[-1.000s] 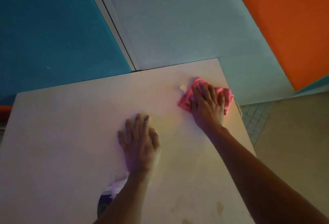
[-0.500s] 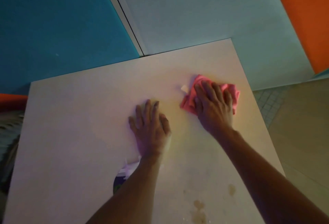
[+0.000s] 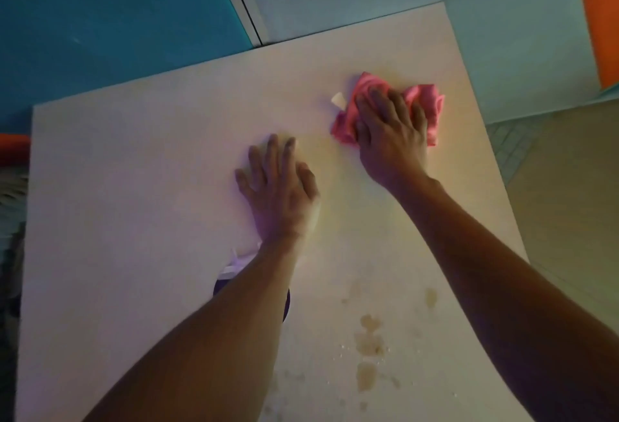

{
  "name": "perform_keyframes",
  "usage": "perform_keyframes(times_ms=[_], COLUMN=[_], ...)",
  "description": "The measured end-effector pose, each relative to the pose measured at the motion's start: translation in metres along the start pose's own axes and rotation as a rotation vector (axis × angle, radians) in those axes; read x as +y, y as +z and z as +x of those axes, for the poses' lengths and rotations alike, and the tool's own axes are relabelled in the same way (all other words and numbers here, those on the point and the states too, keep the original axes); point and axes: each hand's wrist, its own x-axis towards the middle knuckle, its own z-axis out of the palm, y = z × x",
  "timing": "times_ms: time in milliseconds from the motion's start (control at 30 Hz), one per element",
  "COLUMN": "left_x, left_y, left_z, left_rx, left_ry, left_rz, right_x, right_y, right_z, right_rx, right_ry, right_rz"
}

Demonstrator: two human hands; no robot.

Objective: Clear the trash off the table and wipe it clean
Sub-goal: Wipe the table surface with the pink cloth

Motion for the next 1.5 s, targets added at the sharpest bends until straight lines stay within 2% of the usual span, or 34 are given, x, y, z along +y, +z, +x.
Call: perform_keyframes(times_ms=[133,467,567,700,933,1167,1400,1500], left_x=[-0.002,-0.001,-0.004,-0.022,-0.056,-0.05,-0.05,-0.051], left_y=[0.004,0.0,-0.007,-0.024,-0.061,-0.065,-0.059,-0.059], left_z=[0.005,0.001,-0.001,-0.044,-0.112,-0.114,-0.11,-0.111], left_rx=[0.026,-0.055,-0.09,-0.179,-0.187,-0.195,-0.196,-0.208], left_ry=[0.007,-0.002,0.035,0.203,0.247,0.226,0.202,0.2], left_rz=[-0.005,-0.049,-0.097,-0.228,-0.123,-0.112,-0.08,-0.072], right_x=[-0.026,-0.056,-0.055,-0.057,-0.085,-0.082,-0.056,-0.052], right_y=[-0.01,-0.055,-0.057,-0.053,-0.071,-0.058,-0.033,-0.026], right_z=[-0.07,-0.243,-0.253,-0.257,-0.341,-0.306,-0.181,-0.159], right_rx=[0.07,-0.017,-0.03,-0.049,-0.061,-0.009,-0.102,-0.139], right_ry=[-0.021,0.045,0.084,0.166,0.321,0.344,0.31,0.288], right_rz=[0.062,0.112,0.085,0.051,0.052,0.028,0.018,0.022])
